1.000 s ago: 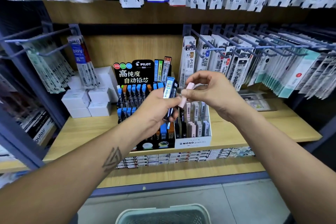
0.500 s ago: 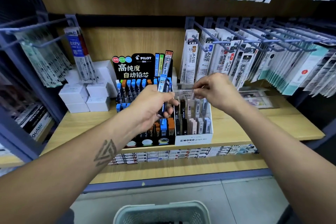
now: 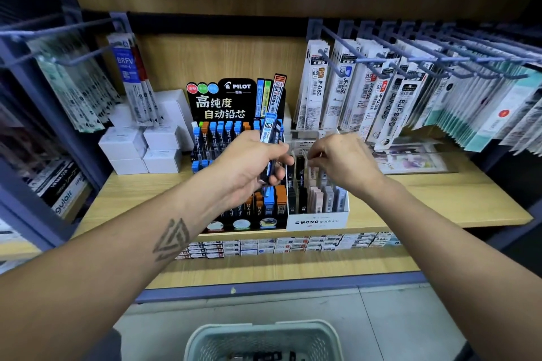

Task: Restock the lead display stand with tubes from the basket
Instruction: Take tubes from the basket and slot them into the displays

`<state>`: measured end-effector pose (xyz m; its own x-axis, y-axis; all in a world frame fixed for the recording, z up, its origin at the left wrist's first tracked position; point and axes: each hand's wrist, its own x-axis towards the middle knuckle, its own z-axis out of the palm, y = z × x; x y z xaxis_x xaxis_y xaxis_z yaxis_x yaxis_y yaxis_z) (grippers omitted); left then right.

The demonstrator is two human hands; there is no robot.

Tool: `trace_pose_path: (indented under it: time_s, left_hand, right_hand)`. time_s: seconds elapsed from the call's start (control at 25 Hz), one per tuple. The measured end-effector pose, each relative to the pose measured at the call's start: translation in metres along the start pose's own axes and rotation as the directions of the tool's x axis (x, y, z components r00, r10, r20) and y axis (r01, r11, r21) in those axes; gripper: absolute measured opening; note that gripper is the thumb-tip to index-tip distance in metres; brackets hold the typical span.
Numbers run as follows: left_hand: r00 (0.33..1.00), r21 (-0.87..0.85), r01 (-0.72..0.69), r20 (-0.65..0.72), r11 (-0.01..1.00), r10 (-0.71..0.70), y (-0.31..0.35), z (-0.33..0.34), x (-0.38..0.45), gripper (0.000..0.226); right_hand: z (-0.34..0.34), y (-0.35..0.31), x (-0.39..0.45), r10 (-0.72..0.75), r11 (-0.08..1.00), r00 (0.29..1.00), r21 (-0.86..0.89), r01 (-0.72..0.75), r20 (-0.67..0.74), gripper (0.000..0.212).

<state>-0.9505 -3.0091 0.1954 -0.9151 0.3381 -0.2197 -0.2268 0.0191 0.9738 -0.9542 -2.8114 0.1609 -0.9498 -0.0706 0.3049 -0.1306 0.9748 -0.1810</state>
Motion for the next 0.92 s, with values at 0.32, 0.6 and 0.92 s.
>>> trace_pose_path:
  time_s: [0.32,0.6,0.92]
  left_hand:
    - [1.0,0.003,-0.011,0.02,1.0,0.011,-0.001,0.0,-0.001,0.007]
    - [0.995,-0.007,0.036,0.093,0.999,-0.035,-0.009,0.001,0.002,0.002]
    - [0.954,-0.014,0.128,0.274,0.992,-0.119,-0.014,0.004,0.0,0.01]
  right_hand:
    - [0.005,0.004,0.001,0.012,0.995,1.0,-0.098,-0.012,-0.007,0.002]
    - [0.002,0.005,0.001,0.044,0.999,0.994,0.011,-0.044,-0.096,0.007]
    - [-0.013,-0.026,-0.005,0.079,0.046,0.966,0.967,-0.249,0.245,0.024]
